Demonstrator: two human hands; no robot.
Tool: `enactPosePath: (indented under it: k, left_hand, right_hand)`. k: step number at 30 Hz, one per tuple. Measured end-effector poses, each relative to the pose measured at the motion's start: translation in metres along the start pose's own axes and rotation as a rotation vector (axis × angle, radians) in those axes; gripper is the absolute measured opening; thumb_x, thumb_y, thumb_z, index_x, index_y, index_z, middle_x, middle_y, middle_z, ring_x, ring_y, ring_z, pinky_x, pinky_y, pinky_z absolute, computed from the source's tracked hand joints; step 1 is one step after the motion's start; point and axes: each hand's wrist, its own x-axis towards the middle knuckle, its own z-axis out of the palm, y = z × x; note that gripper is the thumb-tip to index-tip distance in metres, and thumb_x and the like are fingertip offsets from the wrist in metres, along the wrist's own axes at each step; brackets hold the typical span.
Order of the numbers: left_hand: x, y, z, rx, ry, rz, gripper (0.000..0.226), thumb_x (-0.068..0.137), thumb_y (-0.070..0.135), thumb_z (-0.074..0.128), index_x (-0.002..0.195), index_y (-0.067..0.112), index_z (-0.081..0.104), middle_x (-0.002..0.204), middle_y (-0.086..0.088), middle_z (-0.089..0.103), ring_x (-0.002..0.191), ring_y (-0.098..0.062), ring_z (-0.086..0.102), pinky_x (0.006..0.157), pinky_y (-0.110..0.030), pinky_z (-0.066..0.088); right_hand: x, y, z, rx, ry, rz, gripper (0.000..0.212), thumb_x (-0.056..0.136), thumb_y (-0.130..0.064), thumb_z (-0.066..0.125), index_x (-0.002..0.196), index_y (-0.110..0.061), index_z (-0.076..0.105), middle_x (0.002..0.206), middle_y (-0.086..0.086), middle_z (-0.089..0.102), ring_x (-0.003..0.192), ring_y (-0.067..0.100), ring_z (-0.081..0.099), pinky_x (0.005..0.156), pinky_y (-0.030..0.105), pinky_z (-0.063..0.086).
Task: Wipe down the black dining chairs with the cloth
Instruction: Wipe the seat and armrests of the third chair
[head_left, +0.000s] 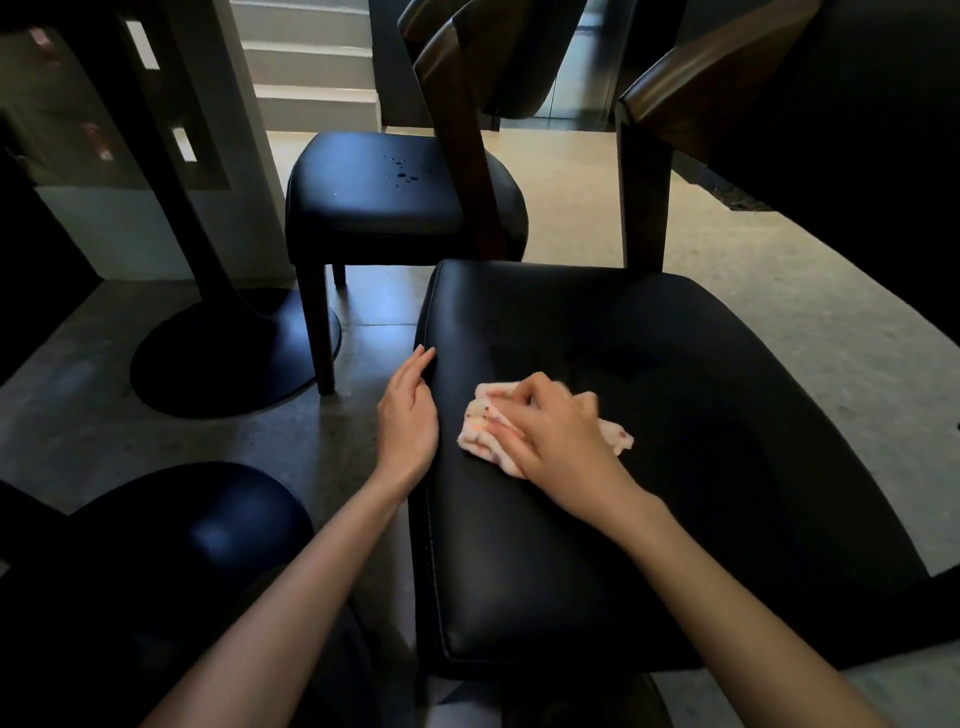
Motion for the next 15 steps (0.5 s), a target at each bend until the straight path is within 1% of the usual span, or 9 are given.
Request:
enactPosePath:
  k: [2,4,6,7,9,11,12,14,15]
  left_hand:
    - [0.001,0.000,-0.001,-0.007,-0.021,-0.007,0.044,0.099,0.001,0.032,0.138,0.012,0.050,0.149,-0.001,0.042,0.138,-0.010,0.034,0.109,-0.014,0.021]
    - [0.000,0.001,-0.001,0.003,-0.032,0.005,0.043,0.100,0.002,0.033,0.139,0.012,0.048,0.149,-0.001,0.041,0.138,-0.011,0.034,0.111,-0.018,0.022]
    - [0.002,0.000,-0.001,0.026,-0.029,0.022,0.042,0.101,0.004,0.035,0.139,0.012,0.048,0.148,-0.001,0.043,0.137,-0.011,0.035,0.112,-0.021,0.023]
    - [0.002,-0.001,-0.002,0.047,-0.024,0.034,0.041,0.101,0.006,0.035,0.139,0.013,0.048,0.147,-0.001,0.044,0.136,-0.011,0.036,0.111,-0.021,0.023]
    - [0.004,-0.003,-0.001,0.089,-0.010,0.059,0.040,0.102,0.010,0.037,0.139,0.013,0.049,0.145,0.000,0.046,0.135,-0.010,0.038,0.110,-0.021,0.024]
    - [0.005,-0.004,0.001,0.107,0.008,0.078,0.038,0.102,0.012,0.037,0.138,0.014,0.050,0.142,0.001,0.049,0.132,-0.009,0.040,0.110,-0.022,0.027]
    - [0.005,-0.004,0.002,0.114,0.019,0.086,0.038,0.102,0.012,0.037,0.137,0.014,0.051,0.141,0.001,0.050,0.131,-0.009,0.041,0.110,-0.022,0.028]
    - [0.006,-0.005,0.004,0.122,0.040,0.098,0.037,0.102,0.011,0.037,0.135,0.014,0.053,0.138,0.002,0.052,0.129,-0.009,0.043,0.109,-0.022,0.029]
    - [0.006,-0.006,0.004,0.125,0.047,0.100,0.037,0.101,0.010,0.037,0.135,0.014,0.054,0.138,0.002,0.052,0.129,-0.008,0.043,0.109,-0.022,0.029]
  right_hand:
    - [0.009,0.005,-0.005,0.156,-0.022,-0.051,0.037,0.098,-0.046,0.040,0.118,-0.026,0.065,0.105,0.003,0.048,0.093,0.028,0.060,0.082,0.039,0.045]
    - [0.033,0.012,-0.014,0.197,0.097,-0.034,0.041,0.096,-0.050,0.037,0.121,-0.029,0.063,0.103,0.004,0.047,0.088,0.032,0.062,0.079,0.041,0.050]
    - [0.071,0.020,-0.021,0.153,0.223,-0.004,0.038,0.097,-0.041,0.043,0.124,-0.021,0.061,0.107,0.011,0.049,0.091,0.038,0.060,0.079,0.045,0.049]
    - [0.094,0.025,-0.022,0.126,0.257,0.003,0.036,0.098,-0.034,0.047,0.128,-0.018,0.059,0.108,0.015,0.050,0.094,0.039,0.058,0.080,0.045,0.047]
    - [0.140,0.034,-0.020,0.101,0.279,0.026,0.038,0.098,-0.024,0.050,0.136,-0.019,0.053,0.114,0.018,0.050,0.099,0.040,0.055,0.084,0.046,0.044]
    - [0.179,0.045,-0.008,0.089,0.224,0.107,0.041,0.098,-0.022,0.049,0.139,-0.026,0.049,0.125,0.016,0.048,0.110,0.040,0.049,0.092,0.045,0.042]
    - [0.193,0.049,0.002,0.065,0.154,0.163,0.042,0.098,-0.023,0.048,0.140,-0.030,0.047,0.135,0.013,0.043,0.118,0.039,0.044,0.096,0.045,0.038]
    - [0.209,0.053,0.020,-0.006,0.013,0.249,0.041,0.099,-0.035,0.044,0.140,-0.035,0.046,0.151,0.006,0.030,0.132,0.039,0.030,0.104,0.047,0.028]
    - [0.211,0.054,0.025,-0.022,-0.006,0.270,0.041,0.099,-0.043,0.042,0.138,-0.036,0.048,0.154,0.003,0.026,0.134,0.038,0.025,0.106,0.048,0.024]
